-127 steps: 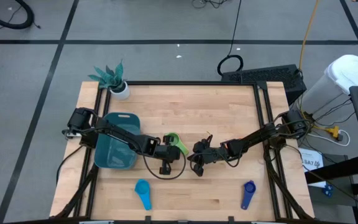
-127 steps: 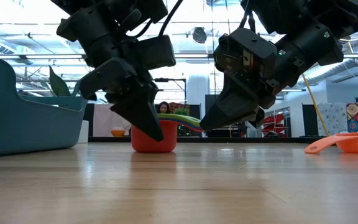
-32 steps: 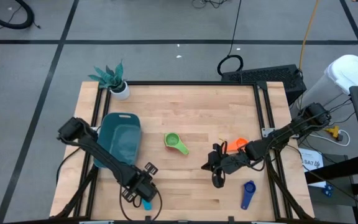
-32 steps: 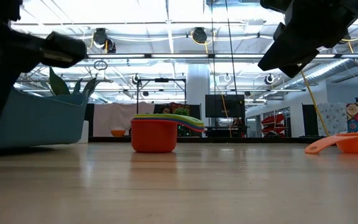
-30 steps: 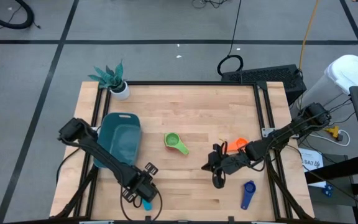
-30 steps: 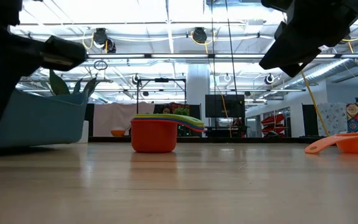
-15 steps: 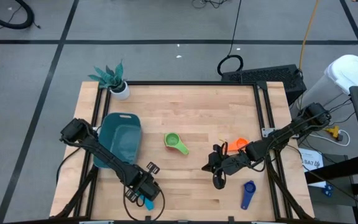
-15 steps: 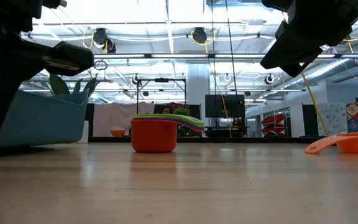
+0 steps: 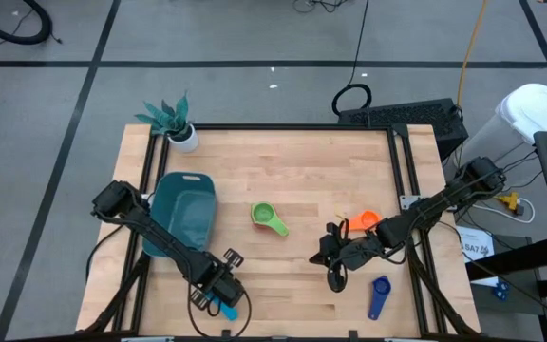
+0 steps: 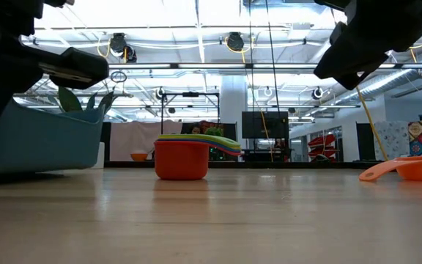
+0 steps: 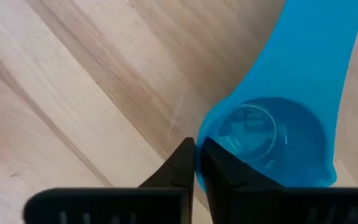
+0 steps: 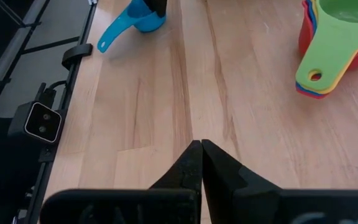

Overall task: Nest measuring cups in basket
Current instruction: Stack the light blue measuring cup on top of the green measuring cup

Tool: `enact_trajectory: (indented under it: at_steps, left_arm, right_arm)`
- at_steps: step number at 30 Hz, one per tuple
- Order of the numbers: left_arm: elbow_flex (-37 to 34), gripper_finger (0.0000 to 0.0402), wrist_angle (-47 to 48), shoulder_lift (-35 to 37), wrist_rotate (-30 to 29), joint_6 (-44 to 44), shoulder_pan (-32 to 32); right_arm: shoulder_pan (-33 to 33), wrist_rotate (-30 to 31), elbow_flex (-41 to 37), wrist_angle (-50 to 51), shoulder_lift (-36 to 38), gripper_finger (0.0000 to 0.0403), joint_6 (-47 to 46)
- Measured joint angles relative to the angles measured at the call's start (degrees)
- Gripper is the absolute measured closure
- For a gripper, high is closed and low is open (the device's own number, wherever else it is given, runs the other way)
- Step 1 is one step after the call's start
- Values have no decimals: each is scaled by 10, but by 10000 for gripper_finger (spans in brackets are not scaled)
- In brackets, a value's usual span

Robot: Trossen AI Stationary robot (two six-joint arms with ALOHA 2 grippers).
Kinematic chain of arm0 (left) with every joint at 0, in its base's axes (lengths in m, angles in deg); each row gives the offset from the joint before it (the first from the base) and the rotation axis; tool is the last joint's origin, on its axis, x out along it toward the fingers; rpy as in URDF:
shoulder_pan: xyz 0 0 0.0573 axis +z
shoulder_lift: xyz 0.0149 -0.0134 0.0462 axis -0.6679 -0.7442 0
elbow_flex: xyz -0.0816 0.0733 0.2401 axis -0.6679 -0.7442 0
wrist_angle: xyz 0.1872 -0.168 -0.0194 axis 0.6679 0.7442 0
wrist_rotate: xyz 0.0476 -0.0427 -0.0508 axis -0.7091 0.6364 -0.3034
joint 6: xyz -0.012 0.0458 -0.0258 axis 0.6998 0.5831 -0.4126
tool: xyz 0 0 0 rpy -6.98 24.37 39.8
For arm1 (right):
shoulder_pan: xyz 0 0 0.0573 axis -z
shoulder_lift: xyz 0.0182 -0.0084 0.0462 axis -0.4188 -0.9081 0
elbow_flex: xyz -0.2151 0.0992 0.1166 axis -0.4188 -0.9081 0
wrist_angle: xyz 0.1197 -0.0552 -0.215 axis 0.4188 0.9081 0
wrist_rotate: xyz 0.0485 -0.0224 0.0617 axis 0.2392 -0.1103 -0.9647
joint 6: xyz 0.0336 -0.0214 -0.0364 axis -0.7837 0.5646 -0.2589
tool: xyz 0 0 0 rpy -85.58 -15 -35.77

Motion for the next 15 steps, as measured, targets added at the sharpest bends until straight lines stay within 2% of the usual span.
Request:
enact_trajectory:
  at_steps: [8, 15]
  left_arm:
    - [2, 394, 0, 0, 5, -12, 7]
    - [48, 394, 4, 0, 5, -12, 11]
  right_arm:
    - [0, 1, 0, 4, 0, 403, 1]
    - [0, 1, 0, 5, 0, 403, 2]
